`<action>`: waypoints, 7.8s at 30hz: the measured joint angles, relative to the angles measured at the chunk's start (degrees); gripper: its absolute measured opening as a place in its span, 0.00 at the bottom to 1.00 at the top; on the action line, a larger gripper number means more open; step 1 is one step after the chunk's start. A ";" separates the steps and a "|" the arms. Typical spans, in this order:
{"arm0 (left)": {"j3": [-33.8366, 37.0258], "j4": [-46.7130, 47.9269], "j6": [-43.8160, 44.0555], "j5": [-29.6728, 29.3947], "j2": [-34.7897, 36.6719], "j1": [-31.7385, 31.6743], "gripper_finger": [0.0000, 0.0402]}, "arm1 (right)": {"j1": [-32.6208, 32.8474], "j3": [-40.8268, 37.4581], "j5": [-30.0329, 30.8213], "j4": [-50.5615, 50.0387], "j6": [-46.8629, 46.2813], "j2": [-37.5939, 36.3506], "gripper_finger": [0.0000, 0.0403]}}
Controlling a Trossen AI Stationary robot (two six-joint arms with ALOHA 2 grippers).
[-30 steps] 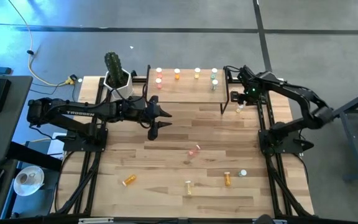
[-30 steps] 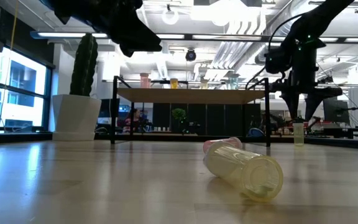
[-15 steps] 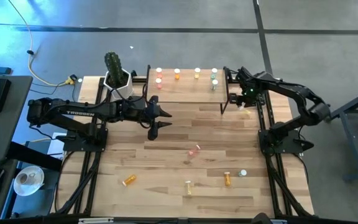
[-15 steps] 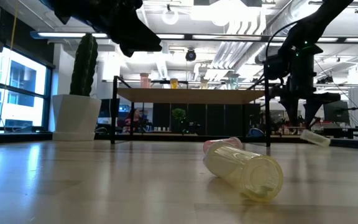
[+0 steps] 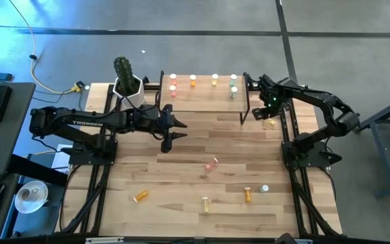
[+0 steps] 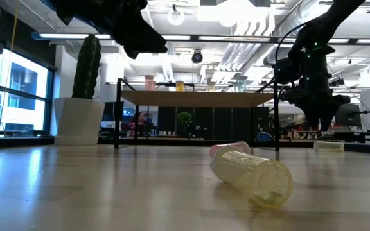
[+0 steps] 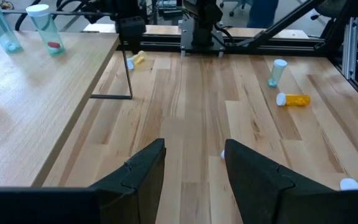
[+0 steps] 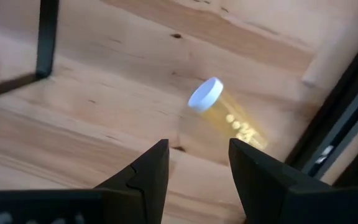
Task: Pick and place medicine bottles onto shelf by color
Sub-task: Put the top yellow pill bottle aligned with the other yellow pill bottle on the shelf
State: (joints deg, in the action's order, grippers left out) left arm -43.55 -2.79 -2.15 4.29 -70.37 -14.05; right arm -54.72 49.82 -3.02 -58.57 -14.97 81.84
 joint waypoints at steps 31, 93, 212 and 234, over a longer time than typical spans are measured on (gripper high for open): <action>0.00 0.00 0.46 0.00 0.00 0.00 0.39 | 3.93 -0.07 11.05 -0.77 10.70 12.72 0.39; -0.02 1.27 1.53 0.02 -0.02 0.00 0.39 | 5.60 -0.07 15.43 -4.60 -1.48 10.16 0.25; -0.02 -19.71 6.01 1.51 -2.45 3.63 0.36 | 52.50 -0.07 -3.88 90.16 17.99 4.17 0.25; -0.02 -21.51 6.00 1.49 -2.47 3.63 0.24 | 52.48 -0.07 -3.68 92.37 17.36 4.13 0.25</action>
State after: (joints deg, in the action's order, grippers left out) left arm -43.57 -24.29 3.85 5.78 -72.84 -10.41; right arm -2.24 49.76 -6.70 33.80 2.39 85.97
